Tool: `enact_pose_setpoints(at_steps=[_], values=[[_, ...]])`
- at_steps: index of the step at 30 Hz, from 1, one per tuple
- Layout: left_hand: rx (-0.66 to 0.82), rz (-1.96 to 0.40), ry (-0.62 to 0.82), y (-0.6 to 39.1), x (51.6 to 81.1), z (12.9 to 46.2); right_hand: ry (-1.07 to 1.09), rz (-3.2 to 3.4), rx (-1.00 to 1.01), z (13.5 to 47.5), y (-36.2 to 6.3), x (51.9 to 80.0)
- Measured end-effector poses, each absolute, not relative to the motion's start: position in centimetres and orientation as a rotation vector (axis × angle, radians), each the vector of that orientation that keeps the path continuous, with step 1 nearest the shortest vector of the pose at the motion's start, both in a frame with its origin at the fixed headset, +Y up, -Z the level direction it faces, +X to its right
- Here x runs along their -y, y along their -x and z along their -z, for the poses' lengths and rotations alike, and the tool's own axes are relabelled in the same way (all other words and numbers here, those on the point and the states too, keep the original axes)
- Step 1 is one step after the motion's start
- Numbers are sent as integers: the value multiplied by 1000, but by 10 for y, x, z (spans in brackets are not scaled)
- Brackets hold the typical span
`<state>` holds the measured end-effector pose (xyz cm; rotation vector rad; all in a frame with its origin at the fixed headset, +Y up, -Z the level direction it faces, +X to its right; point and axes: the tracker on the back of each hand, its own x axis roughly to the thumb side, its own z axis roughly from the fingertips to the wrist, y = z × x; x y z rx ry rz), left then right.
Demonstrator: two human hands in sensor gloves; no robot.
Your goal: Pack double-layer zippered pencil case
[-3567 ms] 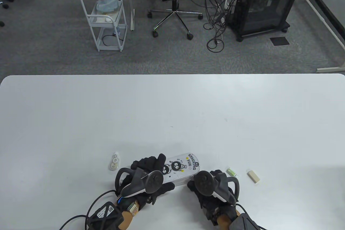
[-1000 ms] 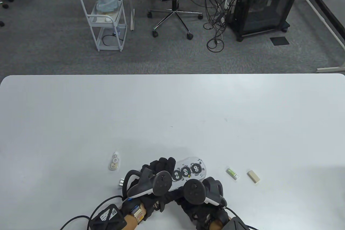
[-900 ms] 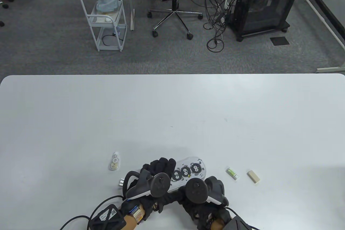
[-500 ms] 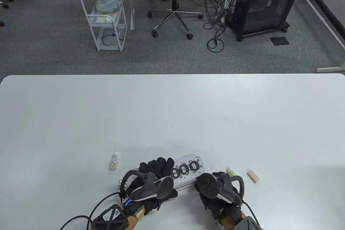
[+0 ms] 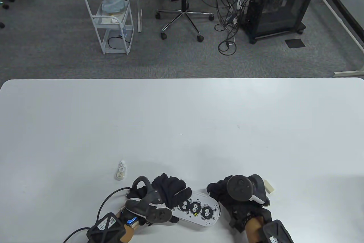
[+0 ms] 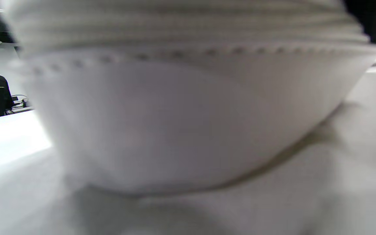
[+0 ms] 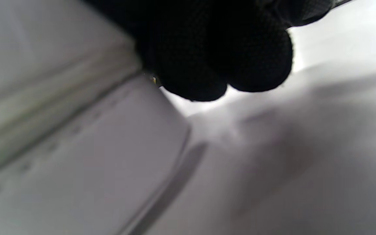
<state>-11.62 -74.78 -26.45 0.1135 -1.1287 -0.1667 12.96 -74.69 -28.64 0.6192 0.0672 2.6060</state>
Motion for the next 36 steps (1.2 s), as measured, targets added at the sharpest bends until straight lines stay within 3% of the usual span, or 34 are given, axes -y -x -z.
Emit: enact_pose_setpoints(at_steps=[2, 7, 11, 19, 23, 25, 31, 36], values=[[1129, 155, -111, 117, 748, 265, -641, -2635, -33, 288, -130, 747], [1026, 186, -113, 114, 747, 268, -436, -2661, 24, 287, -134, 742], [887, 235, -115, 107, 743, 275, -392, -2966, 230, 286, -140, 735], [756, 259, -113, 97, 739, 280, -168, -2849, 236, 284, -171, 725], [659, 339, -129, 95, 713, 272, -103, -2814, 246, 282, -180, 722], [627, 282, -217, 96, 692, 273, -82, -2822, 245, 283, -184, 722], [395, 189, -248, 109, 656, 319, -66, -2764, 247, 284, -190, 721], [253, 151, -120, 110, 663, 361, -72, -2698, 273, 284, -194, 719]])
